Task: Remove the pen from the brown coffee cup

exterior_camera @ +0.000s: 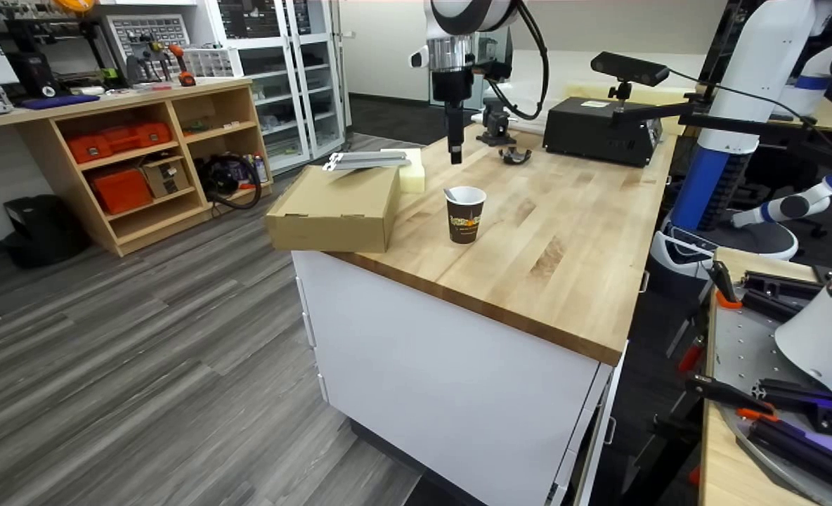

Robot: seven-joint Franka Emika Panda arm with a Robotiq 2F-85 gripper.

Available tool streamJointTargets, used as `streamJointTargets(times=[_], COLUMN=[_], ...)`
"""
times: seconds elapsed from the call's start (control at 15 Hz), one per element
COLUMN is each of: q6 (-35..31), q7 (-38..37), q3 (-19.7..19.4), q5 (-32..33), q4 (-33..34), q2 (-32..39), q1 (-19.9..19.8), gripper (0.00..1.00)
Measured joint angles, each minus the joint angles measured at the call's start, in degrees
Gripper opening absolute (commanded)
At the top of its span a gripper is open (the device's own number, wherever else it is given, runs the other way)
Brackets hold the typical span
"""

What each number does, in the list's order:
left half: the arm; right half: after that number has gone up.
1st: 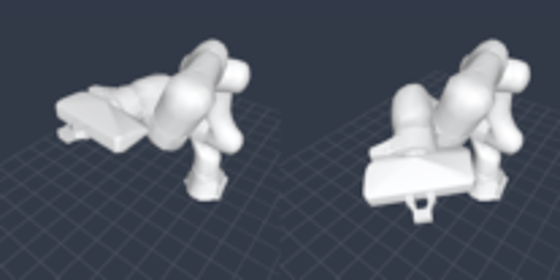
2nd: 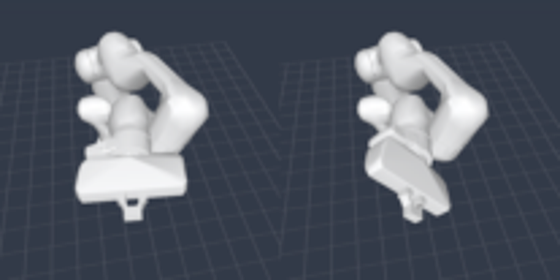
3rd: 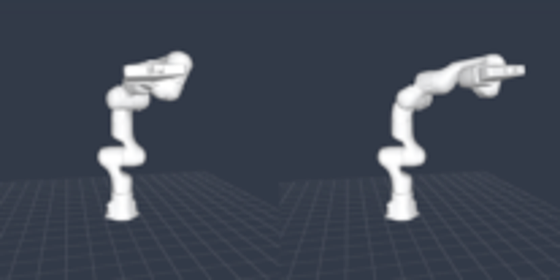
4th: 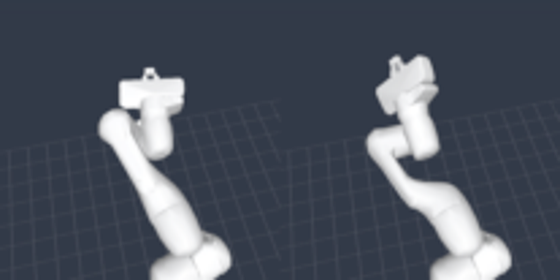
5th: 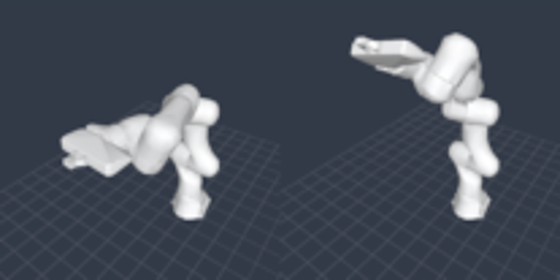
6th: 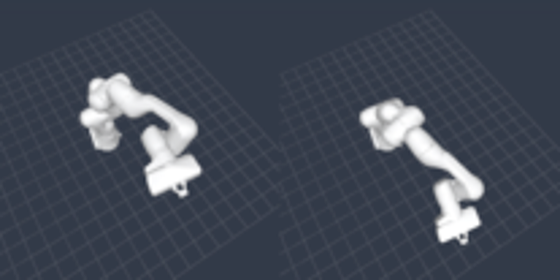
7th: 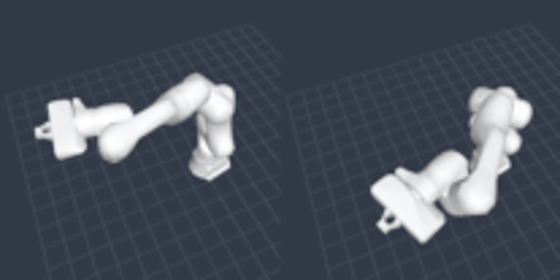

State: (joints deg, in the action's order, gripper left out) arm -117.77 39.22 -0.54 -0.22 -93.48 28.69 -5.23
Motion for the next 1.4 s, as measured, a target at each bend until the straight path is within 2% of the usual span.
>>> streamJointTargets(times=[0.87, 1.4], q6=[-1.7, -2.5], q7=[0.0, 0.0], q3=[2.5, 2.5], q5=[-0.2, 0.0], q4=[-0.1, 0.0], q2=[2.4, 5.3], q1=[-0.9, -1.0], gripper=[1.0, 1.0])
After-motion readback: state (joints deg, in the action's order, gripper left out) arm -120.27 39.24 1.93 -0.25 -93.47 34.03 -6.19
